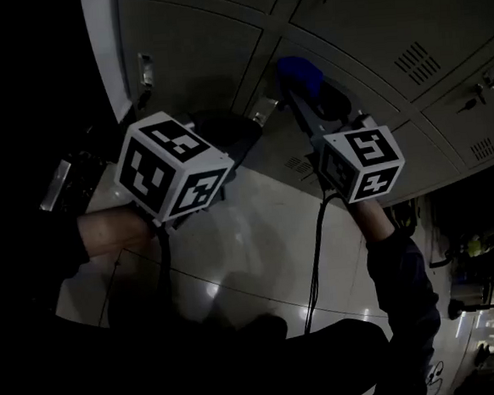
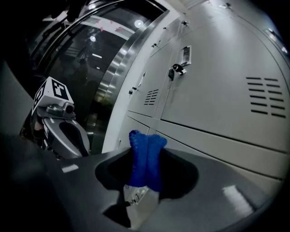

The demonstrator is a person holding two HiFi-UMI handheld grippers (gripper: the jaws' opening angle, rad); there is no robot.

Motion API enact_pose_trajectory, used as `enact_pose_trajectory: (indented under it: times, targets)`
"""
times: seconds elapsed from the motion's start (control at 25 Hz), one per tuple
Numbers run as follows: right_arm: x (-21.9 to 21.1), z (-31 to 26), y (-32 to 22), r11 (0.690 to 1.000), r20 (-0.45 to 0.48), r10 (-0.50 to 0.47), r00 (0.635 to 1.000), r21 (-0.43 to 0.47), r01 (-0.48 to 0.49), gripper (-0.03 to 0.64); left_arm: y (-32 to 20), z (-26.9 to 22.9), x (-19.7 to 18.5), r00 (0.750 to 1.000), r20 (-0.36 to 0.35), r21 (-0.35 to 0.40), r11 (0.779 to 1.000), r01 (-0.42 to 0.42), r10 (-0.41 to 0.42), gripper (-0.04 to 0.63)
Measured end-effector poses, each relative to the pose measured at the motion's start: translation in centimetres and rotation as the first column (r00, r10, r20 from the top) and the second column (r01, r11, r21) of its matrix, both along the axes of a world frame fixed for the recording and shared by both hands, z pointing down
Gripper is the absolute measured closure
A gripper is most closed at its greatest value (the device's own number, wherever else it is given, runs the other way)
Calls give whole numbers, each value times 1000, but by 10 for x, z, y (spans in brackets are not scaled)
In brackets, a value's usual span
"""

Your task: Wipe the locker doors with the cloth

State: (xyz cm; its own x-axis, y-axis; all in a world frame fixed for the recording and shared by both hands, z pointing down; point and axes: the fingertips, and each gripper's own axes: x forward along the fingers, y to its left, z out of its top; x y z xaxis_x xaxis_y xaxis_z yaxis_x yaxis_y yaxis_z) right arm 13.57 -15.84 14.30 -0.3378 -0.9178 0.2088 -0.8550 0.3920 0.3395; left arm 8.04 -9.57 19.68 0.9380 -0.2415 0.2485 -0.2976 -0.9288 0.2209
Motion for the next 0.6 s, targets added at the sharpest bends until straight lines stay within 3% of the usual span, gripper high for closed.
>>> enact_pose_trajectory:
  times: [0.16,0.32,0.44,0.6]
  targets:
    - [-22,1,-16,999,-101,35,994,11,-34,459,-31,3,-18,999,-21,68,997,-39,40,595]
    - [-23,-4,-21,998,-198,70,978,21,-67,459,-42,14,-11,991,-86,39,994,-98,101,595]
    - [-21,-18,-35,993,-183,104,978,68,-93,459,-47,25,-7,985,-121,-12,992,-128,126,595]
    - [-32,-14,-46,991,-134,127,983,54,-121,459,-28,26,-4,974,-128,-34,981,-192,186,595]
